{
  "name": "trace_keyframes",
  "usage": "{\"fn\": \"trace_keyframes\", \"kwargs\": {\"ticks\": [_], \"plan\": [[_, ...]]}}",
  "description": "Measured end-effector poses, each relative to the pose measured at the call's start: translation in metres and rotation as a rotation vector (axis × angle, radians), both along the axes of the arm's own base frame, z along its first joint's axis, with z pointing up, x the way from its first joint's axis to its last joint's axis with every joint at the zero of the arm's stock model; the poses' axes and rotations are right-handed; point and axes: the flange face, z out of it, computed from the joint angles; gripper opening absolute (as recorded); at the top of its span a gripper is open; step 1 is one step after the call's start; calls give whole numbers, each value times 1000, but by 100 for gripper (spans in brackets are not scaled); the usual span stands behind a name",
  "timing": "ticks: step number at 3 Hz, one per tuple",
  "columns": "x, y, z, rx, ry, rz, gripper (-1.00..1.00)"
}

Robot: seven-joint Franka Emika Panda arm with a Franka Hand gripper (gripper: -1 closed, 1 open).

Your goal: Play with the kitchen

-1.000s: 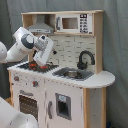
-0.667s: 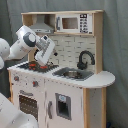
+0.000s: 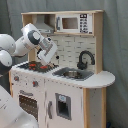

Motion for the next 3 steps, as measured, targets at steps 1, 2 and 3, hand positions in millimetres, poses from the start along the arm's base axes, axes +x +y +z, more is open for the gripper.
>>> {"fn": "trace_keyframes", "kwargs": {"ticks": [1, 2, 3], "plan": [[9, -14, -11, 4, 109, 35, 100], [21, -30, -23, 1, 200, 95, 100], [32, -37, -31, -10, 266, 168, 100]]}}
